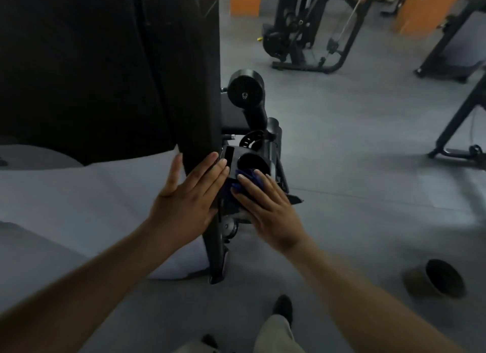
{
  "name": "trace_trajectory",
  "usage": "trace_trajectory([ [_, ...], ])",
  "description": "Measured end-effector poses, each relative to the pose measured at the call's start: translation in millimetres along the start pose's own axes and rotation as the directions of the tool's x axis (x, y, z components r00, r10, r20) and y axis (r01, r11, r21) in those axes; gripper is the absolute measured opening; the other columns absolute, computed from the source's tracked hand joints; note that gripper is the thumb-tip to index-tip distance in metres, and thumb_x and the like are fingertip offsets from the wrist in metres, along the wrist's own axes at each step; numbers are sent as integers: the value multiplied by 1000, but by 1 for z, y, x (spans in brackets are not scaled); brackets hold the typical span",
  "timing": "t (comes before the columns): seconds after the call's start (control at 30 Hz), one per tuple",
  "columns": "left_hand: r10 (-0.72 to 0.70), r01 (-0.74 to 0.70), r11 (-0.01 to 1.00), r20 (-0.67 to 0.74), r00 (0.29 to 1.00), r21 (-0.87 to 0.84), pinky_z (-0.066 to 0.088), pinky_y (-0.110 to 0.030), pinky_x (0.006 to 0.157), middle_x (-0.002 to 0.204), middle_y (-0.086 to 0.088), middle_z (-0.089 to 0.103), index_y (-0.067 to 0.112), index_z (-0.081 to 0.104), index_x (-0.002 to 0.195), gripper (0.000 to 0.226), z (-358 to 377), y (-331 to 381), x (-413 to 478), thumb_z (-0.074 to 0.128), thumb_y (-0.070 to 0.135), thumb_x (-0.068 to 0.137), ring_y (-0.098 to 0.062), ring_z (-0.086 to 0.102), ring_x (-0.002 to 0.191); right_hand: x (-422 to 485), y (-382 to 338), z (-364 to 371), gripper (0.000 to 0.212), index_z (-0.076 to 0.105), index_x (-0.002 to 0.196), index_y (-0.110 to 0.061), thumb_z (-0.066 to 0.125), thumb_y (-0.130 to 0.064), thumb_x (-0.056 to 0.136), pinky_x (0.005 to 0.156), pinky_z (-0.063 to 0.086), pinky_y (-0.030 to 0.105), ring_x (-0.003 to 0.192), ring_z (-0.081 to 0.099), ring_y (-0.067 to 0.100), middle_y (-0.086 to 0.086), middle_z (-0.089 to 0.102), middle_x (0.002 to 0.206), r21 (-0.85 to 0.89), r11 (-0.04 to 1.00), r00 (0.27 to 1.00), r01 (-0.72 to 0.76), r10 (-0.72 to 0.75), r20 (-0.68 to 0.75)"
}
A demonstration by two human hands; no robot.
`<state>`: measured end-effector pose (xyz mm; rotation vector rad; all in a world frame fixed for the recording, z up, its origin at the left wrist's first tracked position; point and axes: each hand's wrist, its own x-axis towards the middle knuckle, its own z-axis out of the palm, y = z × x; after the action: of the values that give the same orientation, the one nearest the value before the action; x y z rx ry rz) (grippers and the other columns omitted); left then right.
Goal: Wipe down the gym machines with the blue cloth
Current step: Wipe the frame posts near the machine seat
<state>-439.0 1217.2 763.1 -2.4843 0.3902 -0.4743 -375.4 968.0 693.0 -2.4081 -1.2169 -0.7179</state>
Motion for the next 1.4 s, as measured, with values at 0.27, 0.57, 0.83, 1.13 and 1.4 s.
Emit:
trace_trajectory([
  [0.27, 53, -54, 998, -38, 998, -39, -27, -68, 123, 184, -9, 8, 13, 13, 175, 84, 3, -6, 3, 39, 53, 106, -28, -11, 170, 4, 11, -8, 70, 33, 170, -27, 46, -2, 106, 131, 28, 58, 166, 16, 39, -4, 25, 179, -255, 951, 973, 174, -127, 193],
  [0.57, 41, -42, 995, -3, 999, -87, -31, -67, 121, 184, -9, 8, 13, 11, 175, 83, 5, -3, 4, 42, 41, 103, -29, -16, 169, -10, 48, -26, 78, 25, 172, -31, 56, -4, 106, 132, 27, 53, 168, 14, 27, -10, 17, 180, -371, 836, 900, 404, -291, 323],
  [0.83, 51, -50, 992, 0, 999, -115, -29, -66, 123, 182, -8, 17, 13, 21, 174, 85, 4, -5, 6, 42, 44, 98, -30, -8, 170, 35, 24, 0, 62, 30, 171, -26, 35, -16, 110, 137, 5, 42, 166, 7, 20, -1, 13, 178, -370, 692, 768, 620, -435, 470],
  [1.13, 58, -51, 993, 56, 997, -109, -33, -67, 119, 184, -7, 4, 14, 7, 176, 88, -1, -2, 5, 37, 42, 98, -29, -21, 168, 12, 45, -25, 66, 25, 173, -27, 36, -6, 111, 135, 19, 50, 168, 10, 19, -7, 15, 181, -304, 796, 820, 523, -372, 436],
  [1.4, 38, -20, 990, 133, 990, -137, -33, -68, 119, 184, -6, 1, 16, 6, 176, 97, -7, -4, 7, 51, 54, 99, -28, -26, 166, -1, 25, -15, 68, 34, 170, -24, 51, -2, 108, 132, 27, 56, 167, 17, 31, 0, 22, 180, -150, 974, 966, 171, -136, 220],
])
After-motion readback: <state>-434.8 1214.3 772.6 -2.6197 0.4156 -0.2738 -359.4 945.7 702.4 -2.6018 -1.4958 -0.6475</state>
